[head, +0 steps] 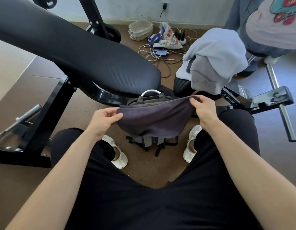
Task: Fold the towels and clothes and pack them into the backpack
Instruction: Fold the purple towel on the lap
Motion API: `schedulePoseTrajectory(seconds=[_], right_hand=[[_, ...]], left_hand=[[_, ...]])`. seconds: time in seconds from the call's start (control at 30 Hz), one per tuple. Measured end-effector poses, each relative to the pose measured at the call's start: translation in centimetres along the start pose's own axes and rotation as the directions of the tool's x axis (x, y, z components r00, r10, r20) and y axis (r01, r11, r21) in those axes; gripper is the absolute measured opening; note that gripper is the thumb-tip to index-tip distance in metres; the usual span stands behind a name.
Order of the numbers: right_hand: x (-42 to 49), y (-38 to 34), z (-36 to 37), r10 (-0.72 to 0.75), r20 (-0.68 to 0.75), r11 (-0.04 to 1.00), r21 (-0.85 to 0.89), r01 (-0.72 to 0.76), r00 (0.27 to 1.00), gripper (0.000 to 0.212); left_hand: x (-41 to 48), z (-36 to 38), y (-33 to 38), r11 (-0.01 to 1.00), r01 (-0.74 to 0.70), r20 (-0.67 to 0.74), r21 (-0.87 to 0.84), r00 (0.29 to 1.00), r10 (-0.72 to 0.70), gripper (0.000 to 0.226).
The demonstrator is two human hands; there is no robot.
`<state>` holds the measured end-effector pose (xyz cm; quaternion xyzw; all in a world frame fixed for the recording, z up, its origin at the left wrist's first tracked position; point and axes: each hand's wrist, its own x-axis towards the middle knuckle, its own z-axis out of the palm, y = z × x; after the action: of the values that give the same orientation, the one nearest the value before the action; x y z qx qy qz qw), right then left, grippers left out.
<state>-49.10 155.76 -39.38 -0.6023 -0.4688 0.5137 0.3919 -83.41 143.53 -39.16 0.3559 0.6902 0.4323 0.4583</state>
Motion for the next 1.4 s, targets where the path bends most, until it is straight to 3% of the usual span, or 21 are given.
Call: schedulePoseTrajectory(seconds=[0.1, 0.13, 0.27, 0.33, 0.47, 0.63, 0.77, 0.83, 0.9, 0.97, 1.07, 1.2, 1.4], right_hand=[[0.4, 0.5, -0.3, 0.031, 0.07, 0.992, -0.127, -0.022, 0.997, 0.022], [0.7, 0.7, -0.4, 0.033, 0.08, 0.986, -0.163, -0.02, 0.996, 0.024], [1.4, -0.1, 0.1, -0.083, 0.052, 0.965, -0.247, 0.093, 0.995, 0.018], [1.6, -1.4, 0.6, -0.155, 0.009, 0.949, -0.276, 0.151, 0.988, 0.015], [2.4, -5.6, 1.6, -0.229, -0.07, 0.963, -0.161, 0.215, 0.971, 0.016], [2.1, -10.7, 2.0, -0.372, -0.1, 0.903, 0.193, 0.385, 0.923, 0.022], [2.1, -9.0, 1.4, -0.347, -0.121, 0.91, 0.197, 0.365, 0.93, 0.02], [2.0, -6.0, 1.3, -0.291, -0.077, 0.955, 0.027, 0.294, 0.954, 0.021], [2.1, -2.5, 1.3, -0.202, 0.041, 0.941, -0.267, 0.206, 0.978, 0.019], [2.5, 0.9, 1.5, -0.091, 0.203, 0.819, -0.541, 0.189, 0.975, 0.013], [3.0, 5.1, 1.5, 0.13, 0.365, 0.613, -0.761, 0.215, 0.922, 0.015], [3.5, 7.1, 1.4, 0.257, 0.385, 0.475, -0.849, 0.232, 0.886, 0.019], [5.2, 6.7, 2.5, 0.393, 0.439, 0.407, -0.871, 0.275, 0.808, 0.027]], left_hand=[[-0.5, -0.9, -0.1, 0.988, 0.065, 0.209, 0.143, 0.973, -0.095, 0.014], [-0.5, -1.0, 0.0, 0.988, 0.051, 0.216, 0.143, 0.973, -0.081, 0.011], [0.2, -0.1, 1.7, 0.998, -0.059, -0.121, 0.019, 0.991, 0.061, 0.017], [0.9, 0.6, 3.0, 0.993, -0.108, -0.188, -0.053, 0.977, 0.096, 0.017], [2.3, 1.2, 6.2, 0.946, -0.243, -0.228, -0.216, 0.954, 0.193, 0.021], [2.3, 0.8, 10.4, 0.84, -0.461, -0.298, -0.286, 0.876, 0.38, 0.024], [2.6, 0.3, 8.1, 0.86, -0.464, -0.211, -0.215, 0.881, 0.423, 0.03], [3.5, 0.6, 4.3, 0.933, -0.354, -0.167, -0.059, 0.925, 0.34, 0.031], [4.4, 1.2, 0.1, 0.966, -0.184, -0.103, 0.179, 0.974, 0.204, 0.03], [5.0, 2.0, -3.7, 0.924, -0.054, 0.007, 0.379, 0.998, 0.056, 0.026], [5.1, 3.2, -6.9, 0.799, -0.026, 0.183, 0.601, 0.977, -0.105, 0.022], [5.2, 3.7, -7.9, 0.652, -0.071, 0.289, 0.755, 0.928, -0.234, 0.011], [8.0, 3.2, -6.4, 0.637, -0.172, 0.478, 0.751, 0.808, -0.345, 0.029]])
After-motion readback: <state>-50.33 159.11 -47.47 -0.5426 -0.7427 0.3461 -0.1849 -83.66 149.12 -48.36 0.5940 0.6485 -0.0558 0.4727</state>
